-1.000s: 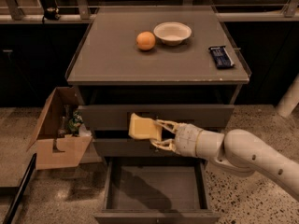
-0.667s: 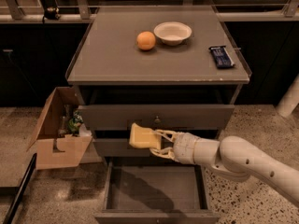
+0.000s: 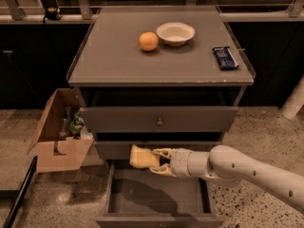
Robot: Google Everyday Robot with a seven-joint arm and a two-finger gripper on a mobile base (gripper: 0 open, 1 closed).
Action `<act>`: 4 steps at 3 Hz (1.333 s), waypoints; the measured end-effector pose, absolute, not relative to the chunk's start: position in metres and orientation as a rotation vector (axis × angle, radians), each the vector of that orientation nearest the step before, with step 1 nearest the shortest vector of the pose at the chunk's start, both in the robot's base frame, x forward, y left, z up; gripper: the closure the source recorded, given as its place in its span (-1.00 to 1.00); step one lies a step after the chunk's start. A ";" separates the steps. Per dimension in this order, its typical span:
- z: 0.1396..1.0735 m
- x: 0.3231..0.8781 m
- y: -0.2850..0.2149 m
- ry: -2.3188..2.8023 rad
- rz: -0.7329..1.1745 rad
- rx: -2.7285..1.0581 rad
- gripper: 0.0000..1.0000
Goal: Place sponge into bottom drawer
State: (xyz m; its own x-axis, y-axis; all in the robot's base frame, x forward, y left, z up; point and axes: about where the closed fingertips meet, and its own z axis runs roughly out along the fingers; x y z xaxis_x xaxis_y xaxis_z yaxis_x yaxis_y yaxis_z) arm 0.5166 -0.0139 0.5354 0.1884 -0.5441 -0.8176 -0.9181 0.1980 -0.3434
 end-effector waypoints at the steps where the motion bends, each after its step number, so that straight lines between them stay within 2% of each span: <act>1: 0.513 0.513 -0.012 1.506 0.505 -1.484 1.00; 4: 0.475 0.521 -0.012 1.600 0.546 -1.506 1.00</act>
Offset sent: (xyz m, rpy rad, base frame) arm -0.0033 0.0013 -0.0189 -0.0079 0.0323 0.0089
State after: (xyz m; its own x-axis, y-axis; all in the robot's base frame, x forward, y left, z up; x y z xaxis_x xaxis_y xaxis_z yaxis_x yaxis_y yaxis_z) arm 0.5205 -0.0125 0.4748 0.0859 -0.5851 -0.8064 -0.9558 0.1800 -0.2324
